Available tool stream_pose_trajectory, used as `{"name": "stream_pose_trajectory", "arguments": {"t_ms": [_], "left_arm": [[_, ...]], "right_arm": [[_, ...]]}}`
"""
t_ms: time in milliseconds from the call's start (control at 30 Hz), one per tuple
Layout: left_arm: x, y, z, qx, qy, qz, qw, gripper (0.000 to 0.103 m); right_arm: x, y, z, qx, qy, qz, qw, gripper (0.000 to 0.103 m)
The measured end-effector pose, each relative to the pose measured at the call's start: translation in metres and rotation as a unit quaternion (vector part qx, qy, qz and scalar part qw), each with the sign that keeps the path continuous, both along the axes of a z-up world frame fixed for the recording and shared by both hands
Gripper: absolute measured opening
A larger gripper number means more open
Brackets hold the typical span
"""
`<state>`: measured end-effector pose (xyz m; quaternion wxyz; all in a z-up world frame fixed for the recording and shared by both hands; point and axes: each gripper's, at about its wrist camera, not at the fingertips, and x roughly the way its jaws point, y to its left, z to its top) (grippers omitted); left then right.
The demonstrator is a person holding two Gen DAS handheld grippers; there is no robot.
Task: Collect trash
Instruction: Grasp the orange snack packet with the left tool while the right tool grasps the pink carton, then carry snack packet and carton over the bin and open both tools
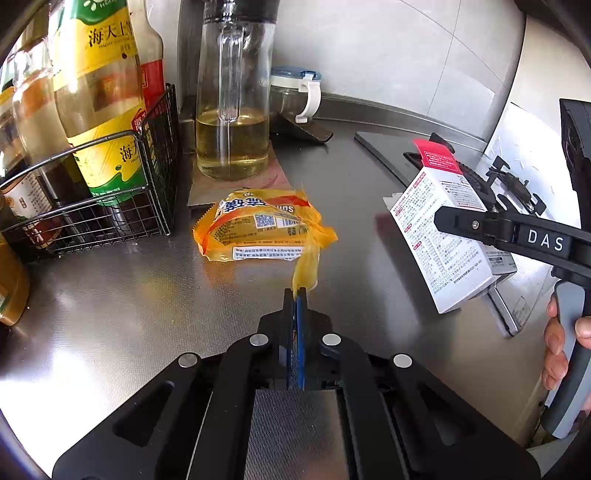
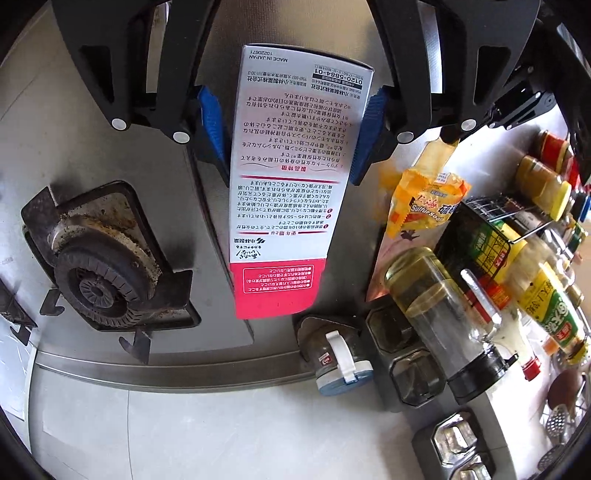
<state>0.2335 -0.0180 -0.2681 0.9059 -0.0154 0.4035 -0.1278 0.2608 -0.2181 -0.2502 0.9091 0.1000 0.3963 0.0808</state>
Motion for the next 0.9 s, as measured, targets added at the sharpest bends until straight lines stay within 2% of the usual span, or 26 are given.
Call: {"name": "stream_pose_trajectory", "arguments": {"t_ms": [233, 633, 900], "left_arm": [[-0.056, -0.006, 0.024, 0.009, -0.024, 0.000, 0.9997, 0.000], [-0.199, -0.015, 0.060, 0.035, -0.040, 0.011, 0.9985, 0.000], [-0.286, -0.021, 0.054, 0.031, -0.030, 0.009, 0.9990, 0.000]], "right_arm": [[-0.056, -0.006, 0.014, 0.019, -0.013, 0.014, 1.000, 0.061], [-0.184, -0.009, 0.032, 0.009, -0.033, 0.044, 0.998, 0.061], [-0.270, -0.010, 0.024, -0.006, -0.027, 0.064, 0.998, 0.061]]}}
